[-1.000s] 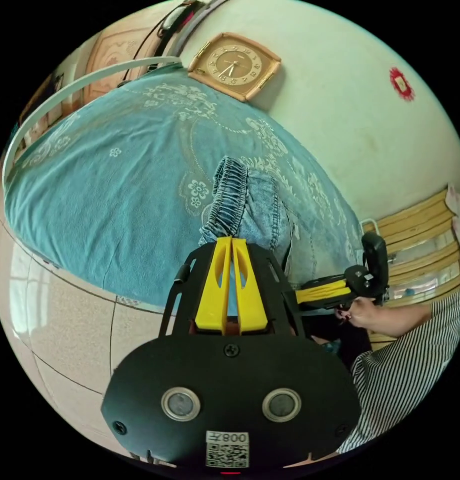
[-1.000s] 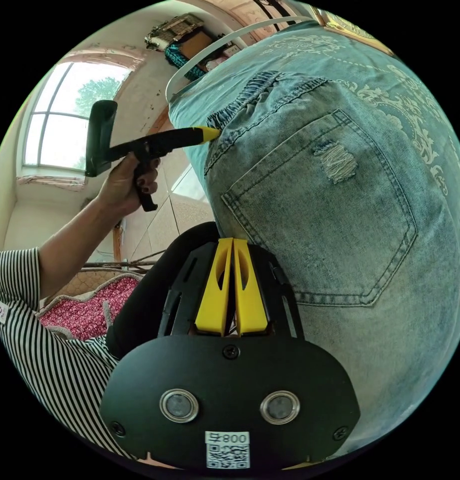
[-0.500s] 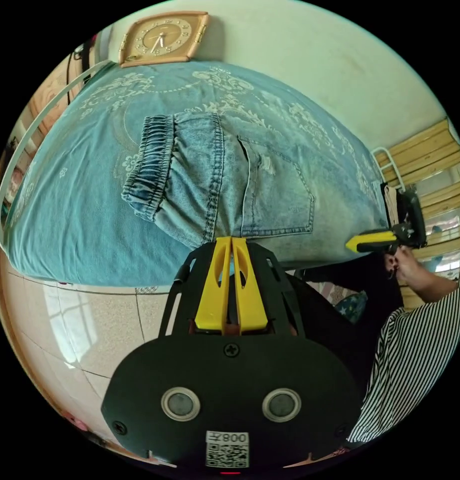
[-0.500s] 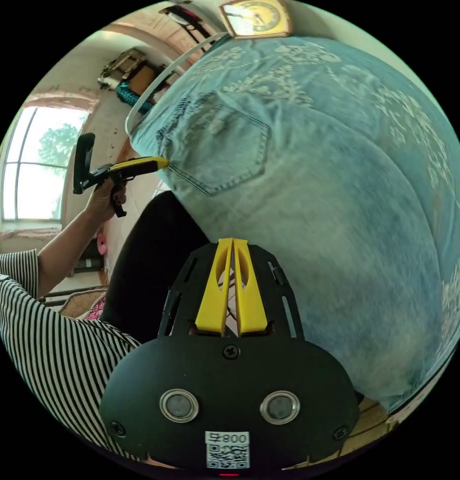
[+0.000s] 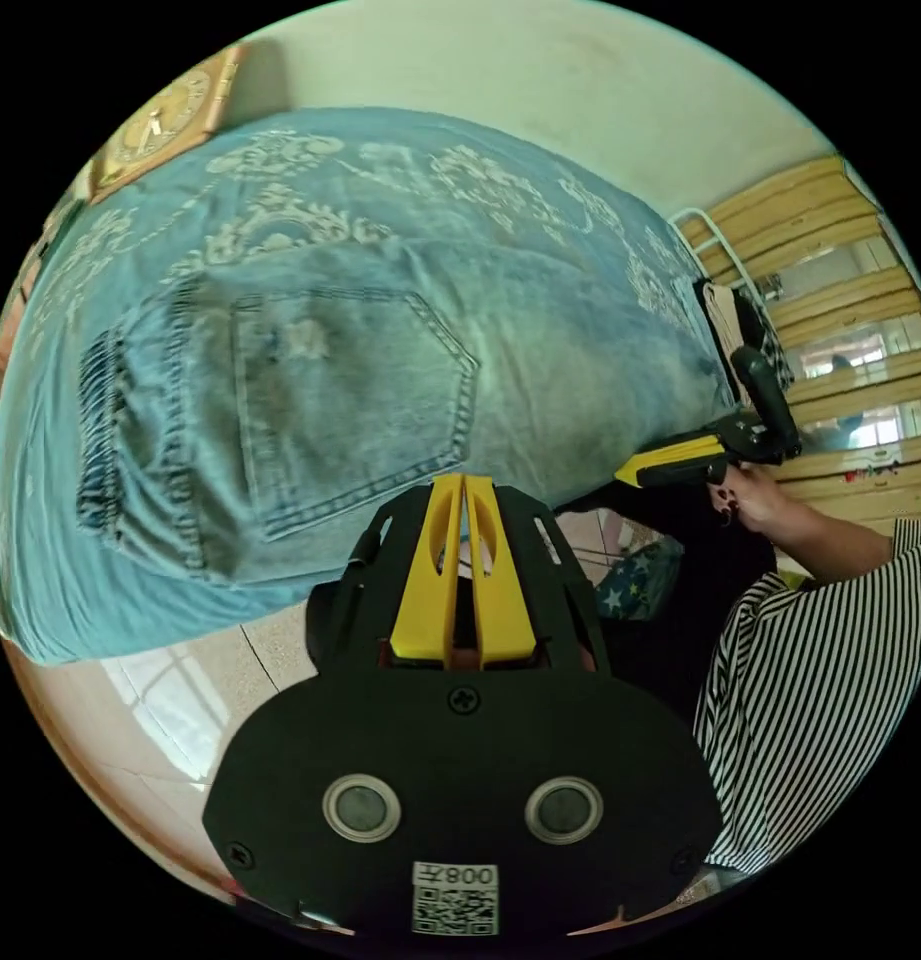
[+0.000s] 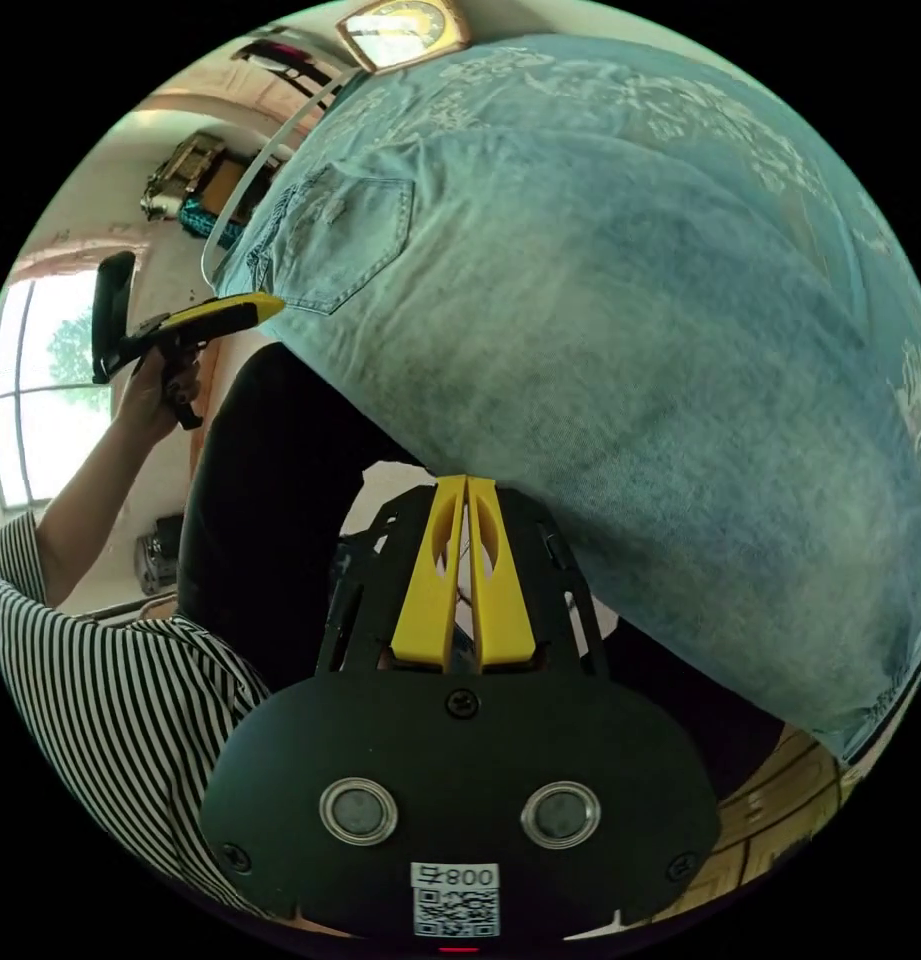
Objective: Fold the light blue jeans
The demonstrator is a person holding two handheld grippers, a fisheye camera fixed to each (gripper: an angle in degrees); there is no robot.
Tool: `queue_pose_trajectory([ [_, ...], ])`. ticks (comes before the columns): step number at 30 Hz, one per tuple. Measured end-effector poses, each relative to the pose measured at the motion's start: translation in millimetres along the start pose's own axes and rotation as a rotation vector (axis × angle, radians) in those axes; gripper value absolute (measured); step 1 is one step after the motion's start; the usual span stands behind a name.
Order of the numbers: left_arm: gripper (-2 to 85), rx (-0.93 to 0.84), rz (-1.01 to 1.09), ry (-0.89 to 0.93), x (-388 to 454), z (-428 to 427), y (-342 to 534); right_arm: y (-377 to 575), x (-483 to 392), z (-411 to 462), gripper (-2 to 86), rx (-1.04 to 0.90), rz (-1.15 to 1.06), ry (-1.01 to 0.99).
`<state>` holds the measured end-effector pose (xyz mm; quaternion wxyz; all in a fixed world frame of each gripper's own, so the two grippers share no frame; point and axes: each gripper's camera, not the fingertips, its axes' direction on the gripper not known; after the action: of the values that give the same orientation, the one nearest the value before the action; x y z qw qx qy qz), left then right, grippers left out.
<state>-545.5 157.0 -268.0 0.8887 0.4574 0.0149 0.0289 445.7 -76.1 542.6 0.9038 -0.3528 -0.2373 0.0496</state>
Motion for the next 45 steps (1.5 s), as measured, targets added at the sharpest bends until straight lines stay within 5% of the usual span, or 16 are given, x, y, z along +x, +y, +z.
queue_pose_trajectory([
  [10,0.3,-0.108,0.042,-0.002,108.4,-20.1,-90.5,99.8,90.7,-78.1,0.2,0.285,0.146,-0.138],
  [18,3.2,-0.125,0.231,0.253,257.3,-13.6,-221.3,274.3,253.9,-147.1,1.6,0.75,0.664,-0.234],
  [24,8.0,-0.192,0.476,0.365,410.8,10.3,-339.6,366.5,323.5,-161.0,5.8,0.928,0.877,-0.253],
  [33,10.0,-0.306,0.85,0.201,637.6,55.3,-464.1,413.6,381.9,-178.0,8.9,0.951,0.922,-0.229],
  [45,11.4,-0.425,1.006,0.074,776.3,101.2,-523.4,456.9,421.9,-178.5,7.7,0.964,0.872,-0.33],
])
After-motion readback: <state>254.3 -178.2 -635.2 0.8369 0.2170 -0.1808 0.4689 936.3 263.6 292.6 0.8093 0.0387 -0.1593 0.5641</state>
